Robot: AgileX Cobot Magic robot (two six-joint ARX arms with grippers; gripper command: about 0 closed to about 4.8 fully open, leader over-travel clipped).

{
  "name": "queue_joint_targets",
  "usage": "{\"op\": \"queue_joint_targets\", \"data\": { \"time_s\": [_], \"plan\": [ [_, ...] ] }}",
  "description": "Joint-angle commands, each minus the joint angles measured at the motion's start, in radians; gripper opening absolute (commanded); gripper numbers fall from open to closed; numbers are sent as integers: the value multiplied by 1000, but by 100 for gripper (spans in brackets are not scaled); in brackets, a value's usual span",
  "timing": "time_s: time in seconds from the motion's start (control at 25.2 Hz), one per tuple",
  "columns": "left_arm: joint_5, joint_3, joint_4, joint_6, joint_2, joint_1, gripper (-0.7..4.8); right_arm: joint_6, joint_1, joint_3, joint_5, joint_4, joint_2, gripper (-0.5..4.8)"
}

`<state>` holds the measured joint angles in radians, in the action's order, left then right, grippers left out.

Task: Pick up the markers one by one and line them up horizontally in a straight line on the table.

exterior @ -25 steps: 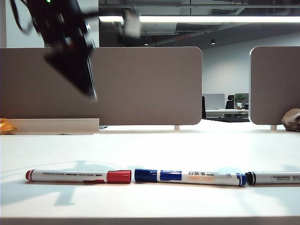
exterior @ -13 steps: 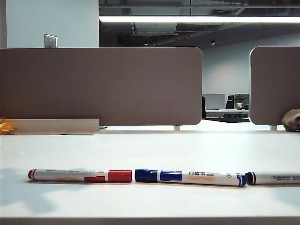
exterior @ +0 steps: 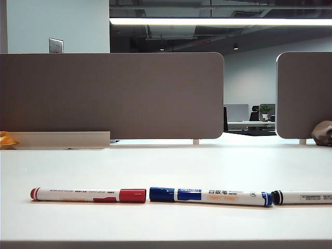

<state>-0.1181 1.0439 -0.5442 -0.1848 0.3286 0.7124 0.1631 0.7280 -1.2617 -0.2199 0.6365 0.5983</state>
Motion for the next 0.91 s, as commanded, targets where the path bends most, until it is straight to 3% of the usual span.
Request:
{"op": "queue_joint_targets", "data": {
  "time_s": [0.04,0.52,0.91],
  "plan": [
    [-47,-62,-2,50,-93,-2,-6,-31,0,138,25,-139,-102,-6],
    [-42,-312,-30,119,-248,-1,-6,-79,1,432,114,-257,-332,-6],
    [61,-645,218,194,-248,-1,-6,-166,1,733,128,-397,-458,-6]
  ]
}}
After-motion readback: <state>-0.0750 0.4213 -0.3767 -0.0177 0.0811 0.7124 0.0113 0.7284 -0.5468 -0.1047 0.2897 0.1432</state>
